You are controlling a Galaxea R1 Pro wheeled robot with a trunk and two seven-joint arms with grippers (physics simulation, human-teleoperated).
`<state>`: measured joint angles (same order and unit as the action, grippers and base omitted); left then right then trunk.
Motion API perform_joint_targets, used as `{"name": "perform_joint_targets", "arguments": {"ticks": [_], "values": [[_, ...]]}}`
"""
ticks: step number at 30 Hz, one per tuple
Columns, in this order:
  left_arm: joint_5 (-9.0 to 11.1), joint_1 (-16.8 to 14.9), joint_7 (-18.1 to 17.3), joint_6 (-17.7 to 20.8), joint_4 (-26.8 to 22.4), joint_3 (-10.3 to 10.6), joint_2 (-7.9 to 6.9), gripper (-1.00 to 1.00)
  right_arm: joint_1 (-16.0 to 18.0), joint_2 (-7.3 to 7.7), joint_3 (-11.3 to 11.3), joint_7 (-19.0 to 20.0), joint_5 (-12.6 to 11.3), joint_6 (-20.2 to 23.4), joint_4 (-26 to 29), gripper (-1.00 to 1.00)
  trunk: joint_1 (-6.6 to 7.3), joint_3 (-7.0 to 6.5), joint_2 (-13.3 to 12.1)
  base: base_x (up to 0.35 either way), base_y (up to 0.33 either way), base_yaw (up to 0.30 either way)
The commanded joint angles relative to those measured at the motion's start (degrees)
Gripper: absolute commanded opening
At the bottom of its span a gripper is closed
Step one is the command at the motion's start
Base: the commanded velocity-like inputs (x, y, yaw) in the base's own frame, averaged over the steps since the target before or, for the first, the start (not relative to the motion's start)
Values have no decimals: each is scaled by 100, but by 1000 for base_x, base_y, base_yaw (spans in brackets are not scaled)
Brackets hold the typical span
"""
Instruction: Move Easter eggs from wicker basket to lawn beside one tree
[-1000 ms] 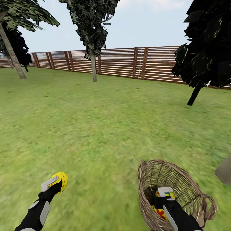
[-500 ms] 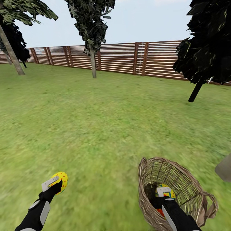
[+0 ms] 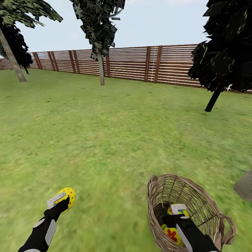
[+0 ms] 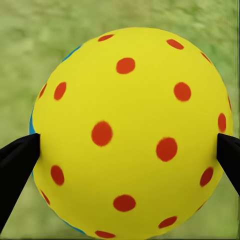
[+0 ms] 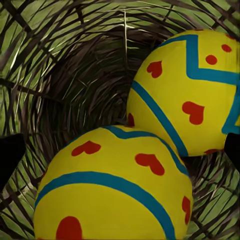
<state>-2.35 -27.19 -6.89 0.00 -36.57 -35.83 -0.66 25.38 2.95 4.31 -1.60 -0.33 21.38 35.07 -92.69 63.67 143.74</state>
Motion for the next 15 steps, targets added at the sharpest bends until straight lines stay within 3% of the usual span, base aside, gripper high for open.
{"name": "perform_joint_targets", "arguments": {"ticks": [1, 6, 15], "values": [[-23, -6, -50, 0, -2, -38, 4, -100, 2, 5, 34, -16, -3, 35, 8, 100, 1, 5, 2, 0, -80, 0], [-20, -6, -50, 0, -2, -38, 11, -100, 2, 1, 34, -20, -3, 34, 8, 100, 1, 5, 2, 0, -12, 0], [-20, -6, -31, 18, -8, -38, 4, -100, 0, 3, 26, -17, 5, -163, -209, 100, -22, 204, 14, 0, 0, 0]]}}
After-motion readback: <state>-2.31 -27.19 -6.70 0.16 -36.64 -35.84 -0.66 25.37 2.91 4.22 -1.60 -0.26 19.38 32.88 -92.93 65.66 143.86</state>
